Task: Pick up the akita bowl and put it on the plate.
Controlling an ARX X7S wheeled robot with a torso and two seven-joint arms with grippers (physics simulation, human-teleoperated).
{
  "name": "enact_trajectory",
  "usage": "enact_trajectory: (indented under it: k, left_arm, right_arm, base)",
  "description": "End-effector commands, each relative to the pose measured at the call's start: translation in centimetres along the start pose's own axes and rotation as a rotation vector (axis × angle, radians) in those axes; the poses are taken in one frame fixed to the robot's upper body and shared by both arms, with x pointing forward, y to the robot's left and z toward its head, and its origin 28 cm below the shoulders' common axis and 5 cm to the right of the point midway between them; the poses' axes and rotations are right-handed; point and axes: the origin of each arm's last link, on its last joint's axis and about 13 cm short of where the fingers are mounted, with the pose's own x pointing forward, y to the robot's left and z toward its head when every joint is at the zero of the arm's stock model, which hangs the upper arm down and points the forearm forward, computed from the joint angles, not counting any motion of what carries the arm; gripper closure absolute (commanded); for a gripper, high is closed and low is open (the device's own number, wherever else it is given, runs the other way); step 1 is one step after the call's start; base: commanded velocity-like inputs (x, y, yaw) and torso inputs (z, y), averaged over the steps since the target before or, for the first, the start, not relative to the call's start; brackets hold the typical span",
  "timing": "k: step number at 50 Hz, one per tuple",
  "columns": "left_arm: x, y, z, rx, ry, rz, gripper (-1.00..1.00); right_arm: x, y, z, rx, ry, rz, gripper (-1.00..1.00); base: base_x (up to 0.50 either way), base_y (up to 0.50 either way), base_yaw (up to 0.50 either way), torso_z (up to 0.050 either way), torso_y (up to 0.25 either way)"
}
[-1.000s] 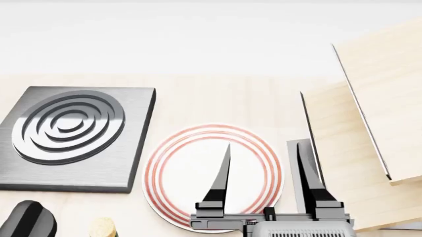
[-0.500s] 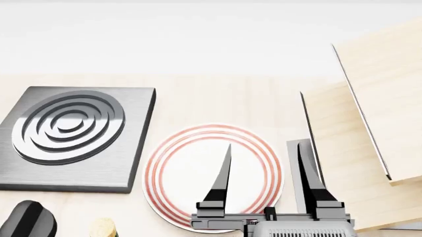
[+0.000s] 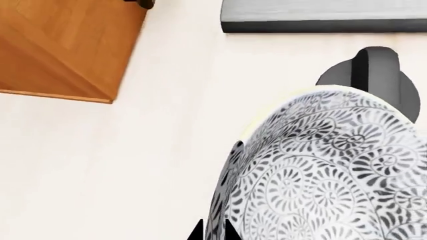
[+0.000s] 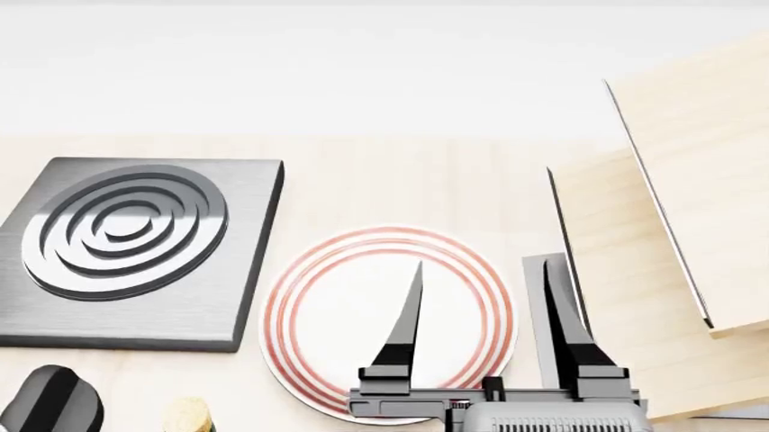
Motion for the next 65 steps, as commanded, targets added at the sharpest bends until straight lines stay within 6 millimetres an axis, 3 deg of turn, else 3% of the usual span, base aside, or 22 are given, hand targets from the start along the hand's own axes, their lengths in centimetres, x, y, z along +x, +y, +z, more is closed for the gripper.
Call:
enact_trajectory:
  k: [1, 11, 24, 52, 65]
  left_arm:
    - [-2.4, 0.5, 1.0, 0.000, -0.151, 0.047, 1.00]
    - [-4.2, 0.1, 1.6, 0.002, -0.264, 0.016, 1.00]
    - [-5.9, -0.1, 3.4, -0.030, -0.535, 0.020, 1.00]
    - [-5.7, -1.0, 7.5, -0.180, -0.814, -0.022, 1.00]
    - [-4.7, -2.0, 10.6, -0.223, -0.909, -0.108, 1.00]
  right_arm:
    - [0.0, 0.0, 0.0, 0.001, -0.001, -0.002, -1.00]
    - [0.0, -0.1, 0.1, 0.000, -0.002, -0.002, -1.00]
    - [0.0, 0.0, 0.1, -0.001, -0.002, -0.001, -1.00]
    - [0.0, -0.1, -0.1, -0.003, 0.001, 0.000, -1.00]
    - [0.1, -0.3, -0.2, -0.001, 0.002, -0.004, -1.00]
  base:
    - [0.00, 0.00, 0.00, 0.000, 0.000]
    - [0.00, 0.00, 0.00, 0.000, 0.000]
    - [0.00, 0.00, 0.00, 0.000, 0.000]
    - [0.00, 0.00, 0.00, 0.000, 0.000]
    - [0.00, 0.00, 0.00, 0.000, 0.000]
